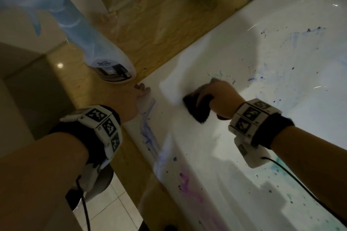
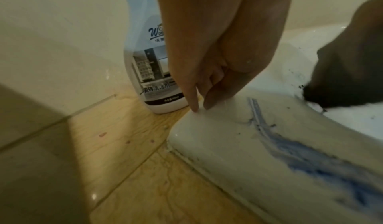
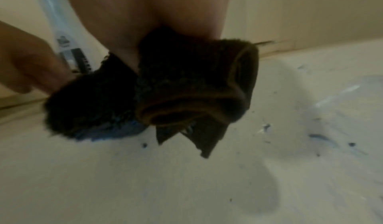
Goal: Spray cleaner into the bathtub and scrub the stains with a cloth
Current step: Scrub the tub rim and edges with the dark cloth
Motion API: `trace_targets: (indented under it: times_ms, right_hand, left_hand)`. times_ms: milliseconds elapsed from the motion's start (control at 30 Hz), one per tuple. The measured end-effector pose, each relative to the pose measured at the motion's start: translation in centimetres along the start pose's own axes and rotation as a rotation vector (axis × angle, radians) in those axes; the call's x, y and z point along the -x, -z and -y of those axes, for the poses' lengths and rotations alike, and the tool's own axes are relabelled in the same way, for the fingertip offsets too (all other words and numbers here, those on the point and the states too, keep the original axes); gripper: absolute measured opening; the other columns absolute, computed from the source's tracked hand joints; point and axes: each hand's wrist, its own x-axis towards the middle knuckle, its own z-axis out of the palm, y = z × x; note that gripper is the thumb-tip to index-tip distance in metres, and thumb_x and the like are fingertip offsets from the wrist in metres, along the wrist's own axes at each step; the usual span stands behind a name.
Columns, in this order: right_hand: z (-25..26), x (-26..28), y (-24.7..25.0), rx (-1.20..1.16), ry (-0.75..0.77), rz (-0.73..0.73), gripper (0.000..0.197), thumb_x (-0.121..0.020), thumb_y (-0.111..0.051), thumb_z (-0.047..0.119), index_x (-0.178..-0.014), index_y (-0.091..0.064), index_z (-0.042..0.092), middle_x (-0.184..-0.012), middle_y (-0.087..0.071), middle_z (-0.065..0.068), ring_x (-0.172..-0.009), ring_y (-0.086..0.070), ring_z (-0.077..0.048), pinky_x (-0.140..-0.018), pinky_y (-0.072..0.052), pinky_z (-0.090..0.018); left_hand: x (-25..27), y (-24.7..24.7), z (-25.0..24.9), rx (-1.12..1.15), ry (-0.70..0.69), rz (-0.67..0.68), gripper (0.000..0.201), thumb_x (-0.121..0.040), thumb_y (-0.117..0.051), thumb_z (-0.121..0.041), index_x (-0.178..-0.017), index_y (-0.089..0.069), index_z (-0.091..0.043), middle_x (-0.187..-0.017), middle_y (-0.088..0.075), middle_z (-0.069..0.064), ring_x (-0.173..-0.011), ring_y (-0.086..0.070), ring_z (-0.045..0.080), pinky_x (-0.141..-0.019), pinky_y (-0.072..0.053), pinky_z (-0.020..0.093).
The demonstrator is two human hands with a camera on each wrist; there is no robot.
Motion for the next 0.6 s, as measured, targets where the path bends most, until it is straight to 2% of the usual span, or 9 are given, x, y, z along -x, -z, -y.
trace_targets:
  times_ms: [100,167,233,333,367,433,500,567,600]
  right_hand:
    - [0.6,-1.4,1.3,-0.122,-0.011,-0.283,0.023,-0.086,-0.057,0.011,-0.106,-0.069,0.012,-0.123,-0.059,-0.007,-0.115,-0.051,-0.025,-0.108,-0.028,-0.026]
    - [2.0,-2.5,0.9,-0.216,0.028,-0.308,0.028,-0.088,-0.055,0.019,-0.115,-0.065,0.021,-0.128,-0.054,-0.001,-0.118,-0.048,-0.023,-0.103,-0.035,-0.021]
    - [3.7,-3.4,-0.6,-0.072,0.115,-0.225,0.04,-0.084,-0.051,0.013,-0.121,-0.061,0.024,-0.136,-0.047,-0.008,-0.123,-0.041,-0.031,-0.107,-0.03,-0.03]
    - [5.7,-2.9,-3.1,0.056,0.199,-0.031,0.048,-0.082,-0.051,0.0,-0.12,-0.062,0.027,-0.133,-0.046,-0.011,-0.123,-0.038,-0.029,-0.102,-0.033,-0.034]
    - [6.0,-2.5,-3.7,0.081,0.255,0.015,0.045,-0.082,-0.052,0.0,-0.116,-0.065,0.025,-0.133,-0.047,-0.009,-0.121,-0.038,-0.027,-0.098,-0.034,-0.031]
    - [5.9,-1.5,-4.4,0.151,0.334,0.113,0.037,-0.08,-0.053,-0.001,-0.106,-0.07,0.018,-0.131,-0.052,-0.004,-0.109,-0.04,-0.024,-0.08,-0.031,-0.019]
    - [5.3,-0.2,-4.0,0.136,0.27,0.204,0.034,-0.078,-0.052,-0.003,-0.101,-0.071,0.013,-0.112,-0.055,-0.004,-0.1,-0.044,-0.025,-0.071,-0.03,-0.019]
    - [4.6,1.1,-2.4,0.07,0.123,0.2,0.036,-0.077,-0.049,-0.005,-0.102,-0.07,0.01,-0.087,-0.045,0.0,-0.095,-0.047,-0.025,-0.075,-0.032,-0.019]
    - [4.3,1.7,-1.3,0.025,0.073,0.138,0.037,-0.076,-0.049,-0.006,-0.101,-0.071,0.01,-0.084,-0.047,0.0,-0.093,-0.048,-0.023,-0.081,-0.034,-0.02]
  left_hand:
    - [-0.3,-0.2,0.9,0.005,-0.05,-0.075,0.074,-0.09,-0.047,-0.004,-0.15,-0.004,-0.015,-0.156,-0.006,0.011,-0.144,-0.008,0.027,-0.116,-0.011,0.034]
    - [-0.4,-0.2,1.2,0.019,-0.041,-0.086,0.075,-0.09,-0.045,-0.004,-0.15,-0.003,-0.016,-0.157,-0.001,0.011,-0.144,-0.003,0.028,-0.118,-0.009,0.038]
    - [-0.4,-0.4,1.3,0.034,-0.042,-0.068,0.073,-0.091,-0.043,-0.004,-0.15,-0.004,-0.018,-0.157,-0.001,0.01,-0.144,-0.003,0.027,-0.118,-0.009,0.039]
    - [-0.2,-0.7,1.7,0.121,-0.034,-0.076,0.071,-0.088,-0.047,0.001,-0.149,-0.012,-0.008,-0.155,-0.015,0.015,-0.142,-0.015,0.031,-0.116,-0.016,0.038]
    - [0.0,-0.7,1.7,0.146,-0.042,-0.083,0.07,-0.087,-0.048,0.004,-0.148,-0.014,-0.003,-0.154,-0.019,0.017,-0.141,-0.019,0.03,-0.115,-0.016,0.035]
    - [0.0,-0.8,1.9,0.159,-0.085,-0.065,0.073,-0.088,-0.046,0.006,-0.147,-0.005,-0.002,-0.156,-0.009,0.014,-0.144,-0.01,0.025,-0.114,-0.004,0.028]
    - [0.0,-0.5,1.9,0.123,-0.093,-0.035,0.072,-0.09,-0.043,0.006,-0.148,-0.003,-0.008,-0.157,-0.001,0.01,-0.145,-0.004,0.022,-0.113,0.0,0.025]
    - [-0.1,0.0,2.2,0.181,-0.069,-0.058,0.069,-0.088,-0.042,0.009,-0.148,-0.015,-0.013,-0.155,-0.018,0.01,-0.142,-0.018,0.025,-0.113,-0.013,0.029]
    - [-0.1,0.2,2.4,0.264,-0.068,-0.078,0.07,-0.086,-0.041,0.013,-0.147,-0.02,-0.014,-0.151,-0.028,0.012,-0.139,-0.027,0.027,-0.112,-0.02,0.032]
